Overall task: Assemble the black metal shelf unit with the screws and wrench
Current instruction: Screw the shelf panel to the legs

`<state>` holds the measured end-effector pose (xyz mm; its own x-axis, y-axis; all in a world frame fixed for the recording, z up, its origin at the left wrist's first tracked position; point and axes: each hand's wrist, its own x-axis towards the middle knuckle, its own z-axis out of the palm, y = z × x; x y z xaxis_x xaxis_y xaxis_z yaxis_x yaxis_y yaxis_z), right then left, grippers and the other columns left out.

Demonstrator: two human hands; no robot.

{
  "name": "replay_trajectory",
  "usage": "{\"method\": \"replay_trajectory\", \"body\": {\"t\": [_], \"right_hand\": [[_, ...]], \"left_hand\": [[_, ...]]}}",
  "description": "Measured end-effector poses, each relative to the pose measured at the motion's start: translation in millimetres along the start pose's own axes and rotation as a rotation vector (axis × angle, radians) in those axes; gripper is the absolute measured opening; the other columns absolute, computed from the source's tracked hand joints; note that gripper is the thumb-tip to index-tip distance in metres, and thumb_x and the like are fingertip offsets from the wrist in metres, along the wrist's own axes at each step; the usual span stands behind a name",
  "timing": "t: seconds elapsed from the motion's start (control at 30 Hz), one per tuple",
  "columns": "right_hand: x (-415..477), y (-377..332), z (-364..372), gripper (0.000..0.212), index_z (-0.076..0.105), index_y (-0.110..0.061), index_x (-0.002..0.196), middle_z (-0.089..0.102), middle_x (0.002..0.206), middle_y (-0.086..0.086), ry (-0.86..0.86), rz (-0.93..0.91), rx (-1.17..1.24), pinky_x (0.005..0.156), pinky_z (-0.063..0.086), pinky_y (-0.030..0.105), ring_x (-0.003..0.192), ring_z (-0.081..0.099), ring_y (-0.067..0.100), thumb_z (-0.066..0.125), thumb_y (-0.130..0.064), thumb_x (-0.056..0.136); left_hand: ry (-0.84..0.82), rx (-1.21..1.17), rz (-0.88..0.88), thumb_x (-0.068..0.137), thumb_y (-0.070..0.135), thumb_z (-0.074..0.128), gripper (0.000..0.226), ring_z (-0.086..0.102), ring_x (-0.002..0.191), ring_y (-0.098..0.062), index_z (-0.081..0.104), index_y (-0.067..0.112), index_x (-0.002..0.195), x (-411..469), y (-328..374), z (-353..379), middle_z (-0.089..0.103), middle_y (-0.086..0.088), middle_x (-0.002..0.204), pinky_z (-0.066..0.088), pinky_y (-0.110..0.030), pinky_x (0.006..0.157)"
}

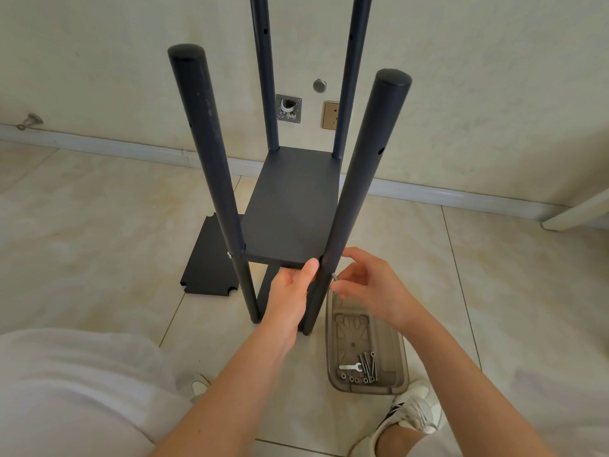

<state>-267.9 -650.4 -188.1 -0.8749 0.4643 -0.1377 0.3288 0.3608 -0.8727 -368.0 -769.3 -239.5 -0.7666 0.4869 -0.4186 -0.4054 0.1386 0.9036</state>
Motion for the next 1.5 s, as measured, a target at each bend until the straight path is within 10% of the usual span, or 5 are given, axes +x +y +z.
{"method": "replay_trajectory", "body": {"t": [0.53,1.03,1.5], "right_hand": [[-8.6,3.5,6.6,0.042,0.063,-0.022,0.131,0.076,0.08,-0.011,0.133,0.005,-0.056,0.093,0.054,0.032,0.086,0.071,0.003,0.071,-0.021,0.09],[-22.1,7.5,31.5,0.016,0.072,-0.026,0.084,0.073,0.08,-0.013,0.413,0.049,0.151,0.076,0.054,0.018,0.08,0.068,0.001,0.078,-0.011,0.082],[-21.7,9.9,42.1,0.014,0.076,-0.021,0.085,0.076,0.084,-0.004,0.453,0.149,0.442,0.085,0.059,0.035,0.084,0.073,0.012,0.079,-0.008,0.081]], "left_hand": [[-0.006,0.006,-0.01,0.096,0.049,0.061,0.015,0.062,0.109,-0.007,0.06,0.037,0.105,-0.2,-0.5,0.3,0.069,0.015,0.108,0.043,-0.026,0.084],[-0.077,-0.213,-0.122,0.098,0.038,0.063,0.018,0.063,0.109,-0.006,0.063,0.027,0.112,0.7,-0.3,-1.8,0.075,0.015,0.096,0.044,-0.022,0.079],[-0.209,-0.244,-0.136,0.101,0.035,0.057,0.026,0.07,0.1,-0.002,0.063,0.013,0.114,1.2,1.4,-5.8,0.076,0.004,0.107,0.042,-0.023,0.078]]}}
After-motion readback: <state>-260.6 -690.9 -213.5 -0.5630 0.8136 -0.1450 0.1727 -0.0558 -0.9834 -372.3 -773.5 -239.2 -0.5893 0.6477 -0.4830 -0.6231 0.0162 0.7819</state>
